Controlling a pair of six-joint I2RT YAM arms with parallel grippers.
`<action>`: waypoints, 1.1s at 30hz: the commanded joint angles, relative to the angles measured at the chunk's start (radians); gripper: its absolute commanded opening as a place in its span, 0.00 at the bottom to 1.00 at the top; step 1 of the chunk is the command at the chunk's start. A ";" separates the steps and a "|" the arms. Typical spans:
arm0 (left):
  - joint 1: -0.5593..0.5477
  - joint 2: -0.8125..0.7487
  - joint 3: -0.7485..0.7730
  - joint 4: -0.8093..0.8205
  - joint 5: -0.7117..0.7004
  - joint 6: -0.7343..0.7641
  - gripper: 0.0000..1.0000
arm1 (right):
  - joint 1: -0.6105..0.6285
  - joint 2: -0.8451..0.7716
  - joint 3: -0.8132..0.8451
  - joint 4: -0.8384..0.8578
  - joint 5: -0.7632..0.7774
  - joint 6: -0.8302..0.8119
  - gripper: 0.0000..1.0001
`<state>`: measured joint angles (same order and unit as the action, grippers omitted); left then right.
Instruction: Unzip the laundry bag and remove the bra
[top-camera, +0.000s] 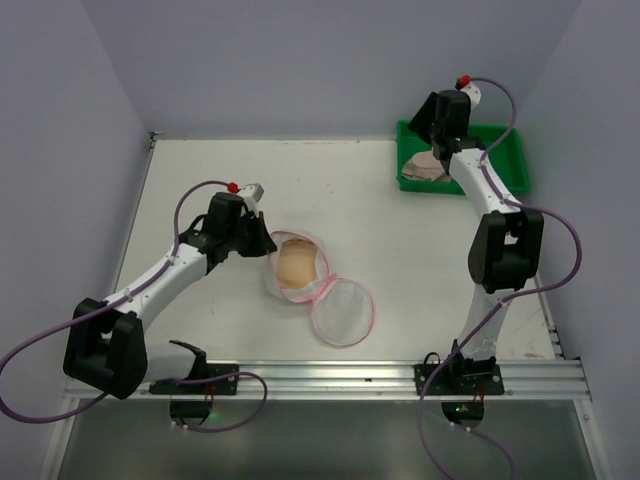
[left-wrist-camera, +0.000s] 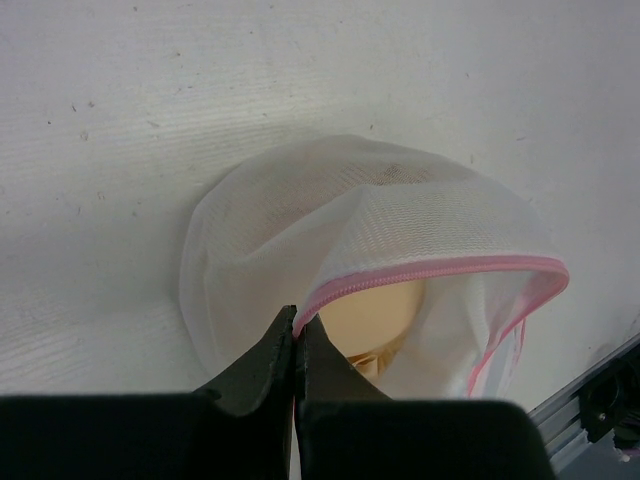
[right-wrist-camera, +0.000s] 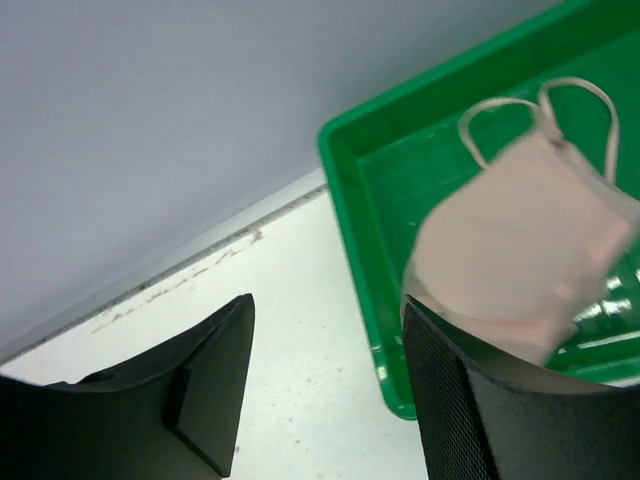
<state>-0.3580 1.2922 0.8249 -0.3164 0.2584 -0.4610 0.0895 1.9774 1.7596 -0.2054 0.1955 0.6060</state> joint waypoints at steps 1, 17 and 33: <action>0.010 -0.040 -0.006 0.011 0.013 -0.007 0.00 | 0.058 -0.029 -0.009 0.095 -0.050 -0.149 0.64; 0.011 0.002 0.010 0.034 -0.018 -0.028 0.00 | 0.468 -0.558 -0.550 0.115 -0.326 -0.275 0.66; 0.013 -0.014 0.013 0.005 -0.031 -0.036 0.00 | 0.848 -0.307 -0.569 0.104 -0.202 -0.282 0.71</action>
<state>-0.3546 1.3109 0.8204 -0.3099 0.2417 -0.4889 0.9371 1.6176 1.1461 -0.0967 -0.0887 0.3355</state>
